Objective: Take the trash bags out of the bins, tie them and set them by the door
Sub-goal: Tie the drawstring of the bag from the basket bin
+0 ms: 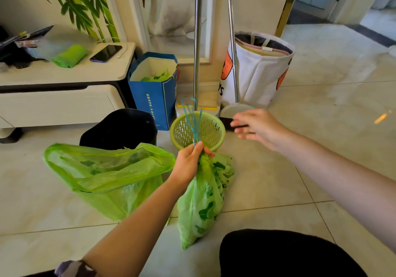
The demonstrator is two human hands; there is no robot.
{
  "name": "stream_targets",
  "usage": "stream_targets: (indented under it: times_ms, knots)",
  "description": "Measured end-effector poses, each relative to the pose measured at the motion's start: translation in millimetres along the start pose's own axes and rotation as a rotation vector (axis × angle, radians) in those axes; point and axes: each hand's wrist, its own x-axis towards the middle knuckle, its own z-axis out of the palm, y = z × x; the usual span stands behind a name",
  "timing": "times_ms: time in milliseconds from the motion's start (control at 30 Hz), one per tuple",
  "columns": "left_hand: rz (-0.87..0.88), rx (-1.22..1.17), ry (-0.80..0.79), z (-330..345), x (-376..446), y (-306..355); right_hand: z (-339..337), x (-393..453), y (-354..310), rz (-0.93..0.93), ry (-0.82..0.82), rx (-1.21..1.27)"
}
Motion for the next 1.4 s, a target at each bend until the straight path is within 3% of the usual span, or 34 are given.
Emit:
stream_targets:
  times_ms: [100,267,733,1067,1400]
  knots:
    - [-0.026,0.082,-0.05,-3,-1,1,26,-7,19,-0.102,-0.099,-0.247]
    - [-0.037,0.203,-0.15,-8,-3,7,55,-6,26,-0.096,-0.194,-0.385]
    - [0.091,0.395,-0.149,-7,-9,3,71,-5,16,-0.172,-0.15,-0.167]
    - [0.031,0.193,-0.022,-26,-7,-2,61,-2,30,-0.112,-0.135,-0.157]
    - [0.03,0.122,0.053,-32,-11,5,50,-12,38,-0.023,-0.175,0.077]
